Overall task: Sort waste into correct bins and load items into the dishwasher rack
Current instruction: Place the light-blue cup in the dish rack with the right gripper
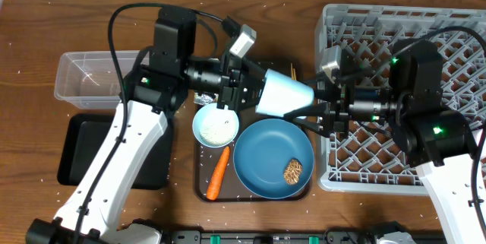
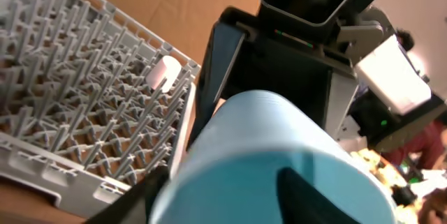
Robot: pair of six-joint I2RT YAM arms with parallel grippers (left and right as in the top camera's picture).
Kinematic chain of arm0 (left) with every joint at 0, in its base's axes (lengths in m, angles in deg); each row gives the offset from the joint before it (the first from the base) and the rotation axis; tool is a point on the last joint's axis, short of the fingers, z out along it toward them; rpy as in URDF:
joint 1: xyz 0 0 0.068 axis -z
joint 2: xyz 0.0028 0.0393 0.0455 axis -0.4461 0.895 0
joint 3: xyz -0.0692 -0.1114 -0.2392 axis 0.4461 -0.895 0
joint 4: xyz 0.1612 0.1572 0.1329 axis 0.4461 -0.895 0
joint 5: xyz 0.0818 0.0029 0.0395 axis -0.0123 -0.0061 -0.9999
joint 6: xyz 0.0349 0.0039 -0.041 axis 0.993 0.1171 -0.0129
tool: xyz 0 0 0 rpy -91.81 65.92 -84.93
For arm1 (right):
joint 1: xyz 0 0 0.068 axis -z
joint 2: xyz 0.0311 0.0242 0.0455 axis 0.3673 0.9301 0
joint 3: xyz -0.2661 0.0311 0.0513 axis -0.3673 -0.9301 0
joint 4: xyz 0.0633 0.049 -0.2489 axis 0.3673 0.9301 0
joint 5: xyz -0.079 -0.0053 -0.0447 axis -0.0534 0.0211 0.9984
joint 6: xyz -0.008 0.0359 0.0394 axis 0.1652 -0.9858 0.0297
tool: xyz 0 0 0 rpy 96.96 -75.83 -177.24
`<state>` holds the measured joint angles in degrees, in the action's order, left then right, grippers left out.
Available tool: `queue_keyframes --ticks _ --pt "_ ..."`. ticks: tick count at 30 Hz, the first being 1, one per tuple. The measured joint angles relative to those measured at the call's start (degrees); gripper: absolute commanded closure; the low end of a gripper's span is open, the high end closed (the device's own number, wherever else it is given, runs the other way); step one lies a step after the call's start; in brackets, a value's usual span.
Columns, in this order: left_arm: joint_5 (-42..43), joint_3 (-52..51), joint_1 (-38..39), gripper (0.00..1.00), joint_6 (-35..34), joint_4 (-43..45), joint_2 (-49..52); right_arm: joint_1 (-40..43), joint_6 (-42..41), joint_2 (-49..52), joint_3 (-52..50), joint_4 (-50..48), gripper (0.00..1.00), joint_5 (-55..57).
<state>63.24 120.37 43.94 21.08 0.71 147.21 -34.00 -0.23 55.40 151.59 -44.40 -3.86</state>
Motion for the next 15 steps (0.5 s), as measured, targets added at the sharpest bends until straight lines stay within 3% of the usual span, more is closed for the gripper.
queue_keyframes --ticks 3,8,15 --pt "-0.42 0.0 -2.29 0.4 -0.11 -0.02 0.0 0.04 -1.7 -0.02 0.0 0.31 0.47 2.86" --pt "-0.57 0.0 -6.45 0.4 -0.48 -0.04 0.0 0.98 -6.71 -0.61 0.0 3.08 0.48 12.28" --pt "-0.66 0.0 -10.21 0.4 -0.7 -1.44 0.0 9.38 -16.02 -3.17 0.0 12.07 0.5 28.74"
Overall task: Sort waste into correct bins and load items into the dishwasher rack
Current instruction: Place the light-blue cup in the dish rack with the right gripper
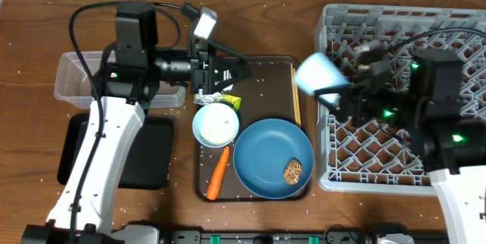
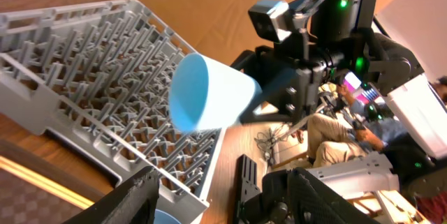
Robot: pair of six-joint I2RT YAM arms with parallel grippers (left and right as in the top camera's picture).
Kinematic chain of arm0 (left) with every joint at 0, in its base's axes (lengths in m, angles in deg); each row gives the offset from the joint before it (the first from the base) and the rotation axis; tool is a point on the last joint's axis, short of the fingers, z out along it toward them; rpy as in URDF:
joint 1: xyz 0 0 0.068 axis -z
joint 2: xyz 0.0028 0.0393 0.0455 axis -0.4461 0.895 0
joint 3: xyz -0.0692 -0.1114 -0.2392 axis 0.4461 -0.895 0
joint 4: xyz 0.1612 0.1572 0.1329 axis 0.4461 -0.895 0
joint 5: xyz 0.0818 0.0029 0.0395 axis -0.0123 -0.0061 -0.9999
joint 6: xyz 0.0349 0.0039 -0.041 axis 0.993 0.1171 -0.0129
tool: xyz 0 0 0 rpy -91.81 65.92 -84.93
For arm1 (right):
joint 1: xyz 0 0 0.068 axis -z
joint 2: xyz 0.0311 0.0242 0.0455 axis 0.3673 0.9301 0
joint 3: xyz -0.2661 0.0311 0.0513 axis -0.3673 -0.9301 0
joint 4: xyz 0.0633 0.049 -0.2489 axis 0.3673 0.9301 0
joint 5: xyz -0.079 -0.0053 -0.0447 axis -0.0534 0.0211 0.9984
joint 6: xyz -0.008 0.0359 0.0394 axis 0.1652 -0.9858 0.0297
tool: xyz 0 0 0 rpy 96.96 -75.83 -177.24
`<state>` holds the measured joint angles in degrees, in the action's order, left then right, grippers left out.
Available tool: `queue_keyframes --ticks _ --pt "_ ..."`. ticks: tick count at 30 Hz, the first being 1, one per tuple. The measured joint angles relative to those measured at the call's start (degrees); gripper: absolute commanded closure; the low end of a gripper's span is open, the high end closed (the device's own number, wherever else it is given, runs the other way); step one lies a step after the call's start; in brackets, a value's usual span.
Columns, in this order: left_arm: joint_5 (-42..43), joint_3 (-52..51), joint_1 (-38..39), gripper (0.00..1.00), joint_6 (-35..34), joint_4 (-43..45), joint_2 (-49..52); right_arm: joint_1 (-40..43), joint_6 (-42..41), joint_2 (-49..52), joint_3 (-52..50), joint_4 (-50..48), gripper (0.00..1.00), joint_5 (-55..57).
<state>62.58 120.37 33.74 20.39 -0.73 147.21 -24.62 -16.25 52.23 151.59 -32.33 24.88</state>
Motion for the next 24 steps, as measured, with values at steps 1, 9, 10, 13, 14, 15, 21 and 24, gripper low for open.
queue_keyframes --ticks 1,9,10,13,14,15,21,24 --pt "0.0 0.0 -0.09 0.4 -0.02 -0.09 0.0 1.4 -1.05 -0.26 0.0 0.92 0.5 2.01" --pt "0.0 0.0 -0.07 0.4 -0.07 -1.05 0.0 19.63 -14.27 -1.36 0.0 9.07 0.48 18.62" --pt "0.0 0.0 -0.07 0.4 -0.07 -1.05 0.0 22.14 -15.65 -1.31 0.0 9.55 0.48 19.98" --pt "0.0 0.0 -0.07 0.4 -0.09 -1.07 0.0 29.2 -18.58 -1.16 0.0 10.14 0.48 23.19" --pt "0.0 0.0 -0.07 0.4 -0.2 -1.07 0.0 31.82 -19.28 -0.98 0.0 10.23 0.49 23.89" --pt "0.0 0.0 -0.07 0.4 -0.22 -1.07 0.0 33.66 -19.85 -0.81 0.0 10.27 0.49 24.28" --pt "-1.46 0.0 -0.07 0.4 -0.26 -2.05 0.0 41.9 -21.62 1.73 0.0 11.89 0.48 24.0" --pt "-2.86 0.0 -0.07 0.4 -0.42 -3.26 0.0 42.99 -21.77 4.48 0.0 13.07 0.48 23.3"
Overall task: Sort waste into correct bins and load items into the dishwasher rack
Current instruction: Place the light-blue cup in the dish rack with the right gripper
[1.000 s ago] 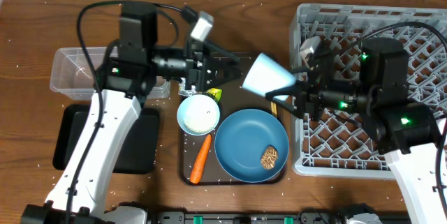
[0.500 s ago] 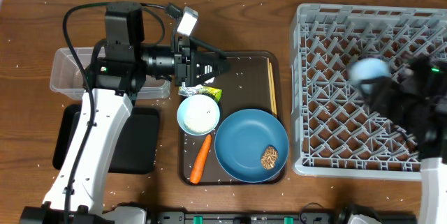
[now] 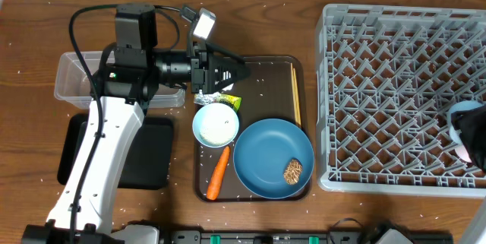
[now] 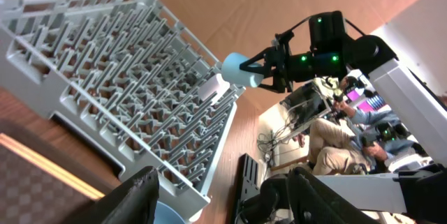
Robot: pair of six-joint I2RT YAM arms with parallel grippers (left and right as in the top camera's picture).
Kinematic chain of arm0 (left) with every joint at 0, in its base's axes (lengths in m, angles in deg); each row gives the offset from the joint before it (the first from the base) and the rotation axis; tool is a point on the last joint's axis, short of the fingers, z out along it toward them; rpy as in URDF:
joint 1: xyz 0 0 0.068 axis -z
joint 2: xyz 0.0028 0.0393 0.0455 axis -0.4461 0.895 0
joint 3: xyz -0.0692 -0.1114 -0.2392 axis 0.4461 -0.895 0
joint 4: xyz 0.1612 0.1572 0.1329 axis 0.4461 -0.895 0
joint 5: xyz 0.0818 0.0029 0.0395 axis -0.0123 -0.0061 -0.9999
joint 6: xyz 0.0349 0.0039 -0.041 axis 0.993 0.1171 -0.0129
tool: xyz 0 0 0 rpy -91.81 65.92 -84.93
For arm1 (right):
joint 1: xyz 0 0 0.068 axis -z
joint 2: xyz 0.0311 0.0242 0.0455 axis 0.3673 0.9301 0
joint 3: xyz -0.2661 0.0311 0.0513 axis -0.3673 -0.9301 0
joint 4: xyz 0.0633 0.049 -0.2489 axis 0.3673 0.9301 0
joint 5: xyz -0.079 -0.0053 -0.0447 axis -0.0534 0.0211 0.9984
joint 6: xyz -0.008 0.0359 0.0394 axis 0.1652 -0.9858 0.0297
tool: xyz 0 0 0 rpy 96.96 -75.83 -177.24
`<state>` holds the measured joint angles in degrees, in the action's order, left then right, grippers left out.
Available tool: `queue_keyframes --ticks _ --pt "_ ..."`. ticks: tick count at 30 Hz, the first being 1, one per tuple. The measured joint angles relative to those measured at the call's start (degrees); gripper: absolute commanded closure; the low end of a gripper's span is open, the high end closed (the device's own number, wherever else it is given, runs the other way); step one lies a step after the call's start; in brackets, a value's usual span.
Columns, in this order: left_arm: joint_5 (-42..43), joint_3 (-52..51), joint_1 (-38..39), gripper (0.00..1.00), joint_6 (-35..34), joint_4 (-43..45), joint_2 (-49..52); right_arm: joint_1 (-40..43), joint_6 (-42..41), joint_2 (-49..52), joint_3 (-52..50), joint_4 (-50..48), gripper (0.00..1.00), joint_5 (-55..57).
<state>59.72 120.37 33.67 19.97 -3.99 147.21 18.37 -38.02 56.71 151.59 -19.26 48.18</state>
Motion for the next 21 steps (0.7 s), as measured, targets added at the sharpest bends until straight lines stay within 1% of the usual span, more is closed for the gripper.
queue_keyframes --ticks 7,21 --pt "-1.75 0.0 0.0 0.4 -0.24 -1.49 0.0 0.04 0.02 6.47 0.0 1.75 0.47 -0.44" --pt "-3.63 0.0 0.0 0.4 -0.26 -3.65 0.0 0.04 2.08 10.69 0.0 5.42 0.46 0.76"
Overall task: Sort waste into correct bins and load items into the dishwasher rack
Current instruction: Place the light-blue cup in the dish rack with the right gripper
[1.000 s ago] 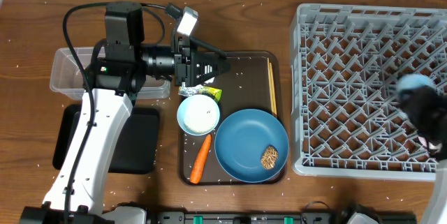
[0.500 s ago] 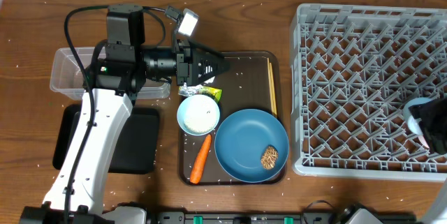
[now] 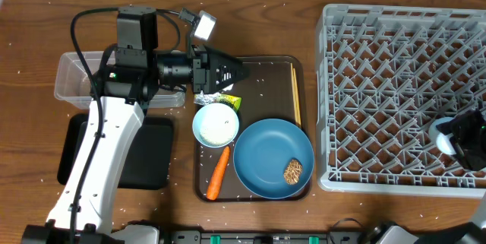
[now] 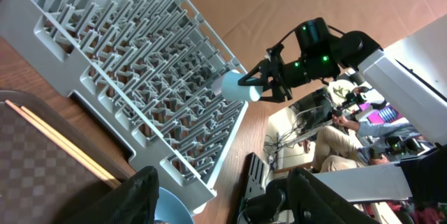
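A light blue cup hangs over the right side of the grey dishwasher rack, with my right gripper shut on it at the frame's edge. The left wrist view shows the cup held on its side above the rack. My left gripper stands open over the dark tray's far left corner, its fingers holding nothing. On the tray lie a blue plate with a brown scrap, a small bowl, a carrot, chopsticks and a green wrapper.
A clear plastic bin stands at the far left, partly under my left arm. A black bin lies in front of it. The rack fills the table's right side.
My right gripper has brought the cup from beyond the rack's right edge to just inside it, over the right side. My left arm has hardly shifted.
First both grippers were at the cup above the tray, the left one shut on it. Then the right gripper held it at the rack's left edge and the left stood open, drawn back. The cup was then past the rack's right edge, and now hangs over its right side.
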Robot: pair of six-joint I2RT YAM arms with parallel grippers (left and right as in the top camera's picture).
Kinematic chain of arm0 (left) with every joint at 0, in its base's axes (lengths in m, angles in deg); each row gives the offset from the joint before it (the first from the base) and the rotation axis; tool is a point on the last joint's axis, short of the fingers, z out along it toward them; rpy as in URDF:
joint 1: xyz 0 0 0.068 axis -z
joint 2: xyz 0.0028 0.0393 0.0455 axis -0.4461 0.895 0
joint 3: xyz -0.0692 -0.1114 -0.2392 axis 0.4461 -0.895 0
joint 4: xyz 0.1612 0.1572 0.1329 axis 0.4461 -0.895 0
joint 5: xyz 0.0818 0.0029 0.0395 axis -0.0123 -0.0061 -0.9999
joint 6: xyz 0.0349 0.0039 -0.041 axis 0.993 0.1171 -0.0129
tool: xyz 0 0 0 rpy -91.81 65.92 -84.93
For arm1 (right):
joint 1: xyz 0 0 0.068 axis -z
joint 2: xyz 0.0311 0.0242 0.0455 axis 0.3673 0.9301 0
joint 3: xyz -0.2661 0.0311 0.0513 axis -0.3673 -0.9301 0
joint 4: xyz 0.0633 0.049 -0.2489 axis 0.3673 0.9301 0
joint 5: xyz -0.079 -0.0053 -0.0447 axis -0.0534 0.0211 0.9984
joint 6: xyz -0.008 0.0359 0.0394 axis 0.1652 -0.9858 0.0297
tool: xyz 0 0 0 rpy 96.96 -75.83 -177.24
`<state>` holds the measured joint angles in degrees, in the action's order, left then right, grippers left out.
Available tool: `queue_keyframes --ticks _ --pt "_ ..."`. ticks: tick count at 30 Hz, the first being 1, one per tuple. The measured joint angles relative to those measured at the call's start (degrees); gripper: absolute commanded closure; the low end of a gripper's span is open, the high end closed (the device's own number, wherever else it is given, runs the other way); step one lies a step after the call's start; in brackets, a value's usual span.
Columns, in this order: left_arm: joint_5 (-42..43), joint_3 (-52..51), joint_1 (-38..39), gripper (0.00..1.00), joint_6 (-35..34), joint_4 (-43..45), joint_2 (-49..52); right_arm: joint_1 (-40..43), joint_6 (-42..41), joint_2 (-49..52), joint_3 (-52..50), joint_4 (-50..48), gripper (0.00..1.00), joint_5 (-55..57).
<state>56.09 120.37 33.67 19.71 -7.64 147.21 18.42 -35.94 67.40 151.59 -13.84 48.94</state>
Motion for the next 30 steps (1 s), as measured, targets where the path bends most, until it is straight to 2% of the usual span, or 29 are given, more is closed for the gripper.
queue_keyframes --ticks 2,3,4,5,8,13,20,26,30 --pt "-0.2 0.0 0.0 0.4 0.02 -0.09 0.0 0.0 0.46 0.52 0.0 1.03 0.39 0.2" --pt "-0.39 0.0 0.0 0.4 0.02 -0.11 0.0 0.0 0.81 0.76 0.0 1.01 0.25 0.33" --pt "-0.55 0.0 0.0 0.4 0.02 -0.15 0.0 0.0 0.7 0.9 0.0 0.74 0.19 0.52" --pt "-1.05 0.0 0.0 0.4 0.0 -0.24 0.0 0.0 1.09 0.94 -0.02 0.33 0.15 0.68" --pt "-1.95 0.0 0.0 0.4 0.0 -0.63 0.0 0.09 1.62 0.94 -0.02 -1.01 0.11 0.72" --pt "-3.28 0.0 0.0 0.4 0.02 -1.05 0.0 0.37 2.32 0.94 -0.02 -1.81 0.13 -0.9" --pt "-10.03 0.0 0.0 0.4 -0.02 -5.42 0.0 0.33 9.64 -0.81 0.09 -1.84 0.14 -14.95" --pt "-23.67 -0.02 0.02 0.41 -0.02 -15.54 -1.03 -3.13 16.55 -10.38 0.9 -1.97 0.17 -23.63" --pt "-36.39 -0.07 0.81 0.41 -0.02 -22.71 -2.43 -10.16 20.81 -16.02 1.64 -1.99 0.19 -25.88"
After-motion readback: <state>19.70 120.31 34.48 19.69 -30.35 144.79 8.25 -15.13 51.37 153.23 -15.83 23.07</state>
